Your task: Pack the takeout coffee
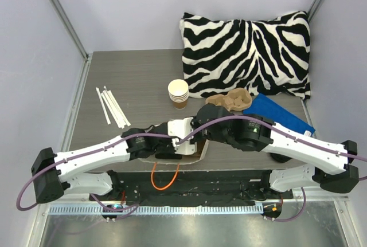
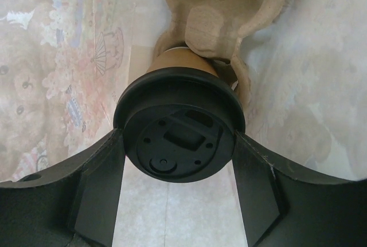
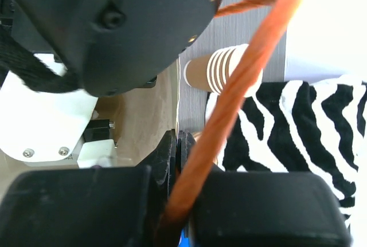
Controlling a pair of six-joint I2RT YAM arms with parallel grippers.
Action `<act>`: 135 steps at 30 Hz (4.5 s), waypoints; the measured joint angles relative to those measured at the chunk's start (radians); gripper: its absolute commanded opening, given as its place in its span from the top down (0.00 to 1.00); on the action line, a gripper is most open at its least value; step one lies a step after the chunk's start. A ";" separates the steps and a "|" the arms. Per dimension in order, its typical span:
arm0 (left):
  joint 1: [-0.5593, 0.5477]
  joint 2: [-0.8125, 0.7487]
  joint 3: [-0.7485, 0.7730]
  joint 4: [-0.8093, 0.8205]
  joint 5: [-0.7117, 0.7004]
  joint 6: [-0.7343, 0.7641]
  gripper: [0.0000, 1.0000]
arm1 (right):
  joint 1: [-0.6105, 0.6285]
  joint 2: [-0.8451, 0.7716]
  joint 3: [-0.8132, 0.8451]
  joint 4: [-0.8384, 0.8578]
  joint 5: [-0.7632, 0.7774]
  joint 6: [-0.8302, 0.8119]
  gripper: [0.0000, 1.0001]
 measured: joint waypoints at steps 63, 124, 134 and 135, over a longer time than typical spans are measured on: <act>0.274 0.348 0.296 -0.068 0.228 0.080 0.28 | -0.477 0.120 0.010 0.142 -0.367 -0.027 0.99; 0.201 0.409 0.516 -0.362 0.228 0.044 0.00 | -0.575 0.178 0.079 0.077 -0.554 0.021 0.99; 0.193 0.417 0.534 -0.380 0.216 0.066 0.00 | -0.576 0.178 0.082 0.063 -0.554 0.001 0.99; 0.193 0.415 0.532 -0.377 0.213 0.067 0.00 | -0.576 0.178 0.082 0.063 -0.554 -0.001 0.99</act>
